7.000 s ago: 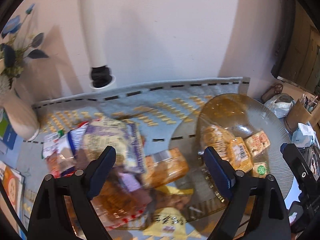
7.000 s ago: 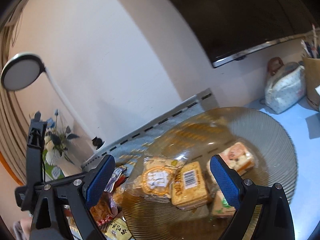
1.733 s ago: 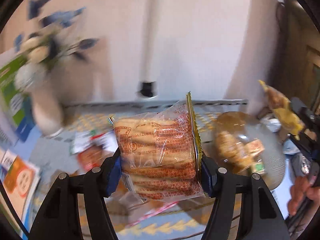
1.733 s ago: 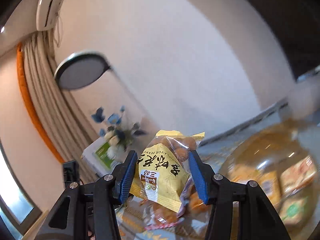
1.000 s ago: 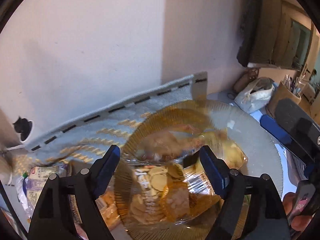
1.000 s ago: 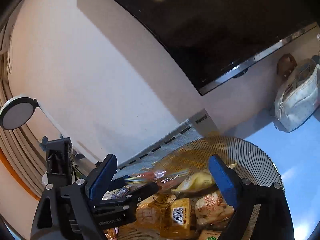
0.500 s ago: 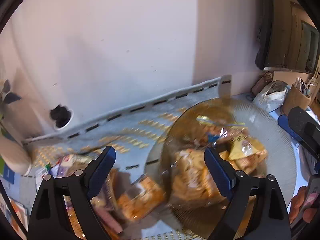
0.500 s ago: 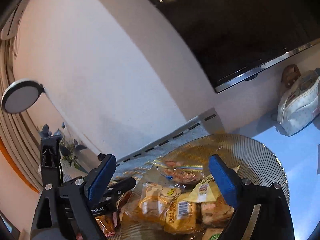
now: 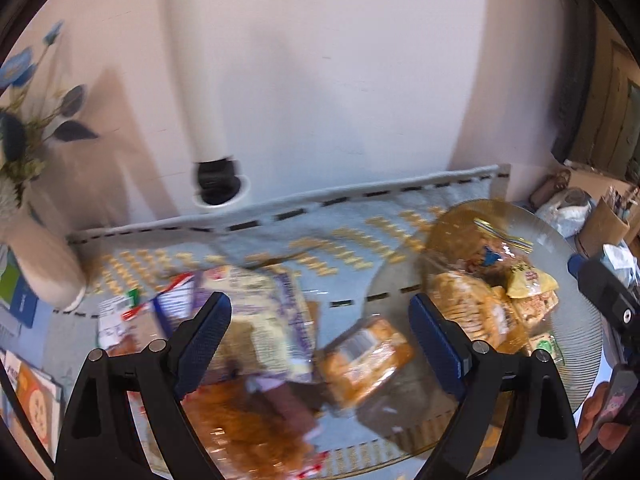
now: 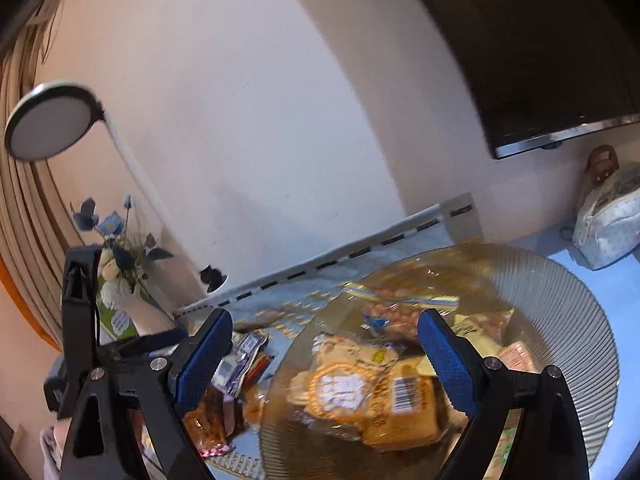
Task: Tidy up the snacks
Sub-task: 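Withdraw both open tools from the bowl back toward the snack pile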
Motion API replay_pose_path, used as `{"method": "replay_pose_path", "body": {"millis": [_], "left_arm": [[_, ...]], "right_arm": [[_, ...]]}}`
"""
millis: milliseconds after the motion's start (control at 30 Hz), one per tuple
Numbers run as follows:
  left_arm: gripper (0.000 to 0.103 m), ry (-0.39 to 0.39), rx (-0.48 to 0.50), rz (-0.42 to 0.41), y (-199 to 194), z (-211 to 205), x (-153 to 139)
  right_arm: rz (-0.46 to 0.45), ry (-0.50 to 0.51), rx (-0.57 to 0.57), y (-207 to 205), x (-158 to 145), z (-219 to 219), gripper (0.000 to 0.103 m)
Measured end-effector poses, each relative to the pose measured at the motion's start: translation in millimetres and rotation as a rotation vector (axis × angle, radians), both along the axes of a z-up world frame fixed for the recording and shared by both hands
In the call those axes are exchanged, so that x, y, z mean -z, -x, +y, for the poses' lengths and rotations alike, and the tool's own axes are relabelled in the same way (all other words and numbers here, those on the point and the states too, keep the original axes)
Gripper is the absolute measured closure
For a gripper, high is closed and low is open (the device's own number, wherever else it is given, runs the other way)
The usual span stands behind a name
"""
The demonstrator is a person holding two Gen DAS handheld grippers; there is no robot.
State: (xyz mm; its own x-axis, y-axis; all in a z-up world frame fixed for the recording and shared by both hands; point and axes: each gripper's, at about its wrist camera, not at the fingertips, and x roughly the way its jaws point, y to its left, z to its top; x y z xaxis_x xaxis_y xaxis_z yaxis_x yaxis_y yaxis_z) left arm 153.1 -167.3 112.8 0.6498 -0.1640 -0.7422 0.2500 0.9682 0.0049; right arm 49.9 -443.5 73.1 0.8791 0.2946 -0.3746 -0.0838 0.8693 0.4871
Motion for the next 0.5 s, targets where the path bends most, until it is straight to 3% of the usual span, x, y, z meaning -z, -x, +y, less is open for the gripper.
{"method": "replay_pose_path", "body": {"millis": [400, 500], "left_arm": [[0.013, 0.010, -0.157, -0.031, -0.4, 101.8, -24.4], [0.013, -0.032, -0.229, -0.034, -8.2, 134.4, -19.8]], "right_arm": [[-0.024, 0.047, -0.122, 3.1, -23.7, 90.7, 0.007], [-0.014, 0.086, -0.190, 2.4, -25.6, 122.9, 0.007]]}}
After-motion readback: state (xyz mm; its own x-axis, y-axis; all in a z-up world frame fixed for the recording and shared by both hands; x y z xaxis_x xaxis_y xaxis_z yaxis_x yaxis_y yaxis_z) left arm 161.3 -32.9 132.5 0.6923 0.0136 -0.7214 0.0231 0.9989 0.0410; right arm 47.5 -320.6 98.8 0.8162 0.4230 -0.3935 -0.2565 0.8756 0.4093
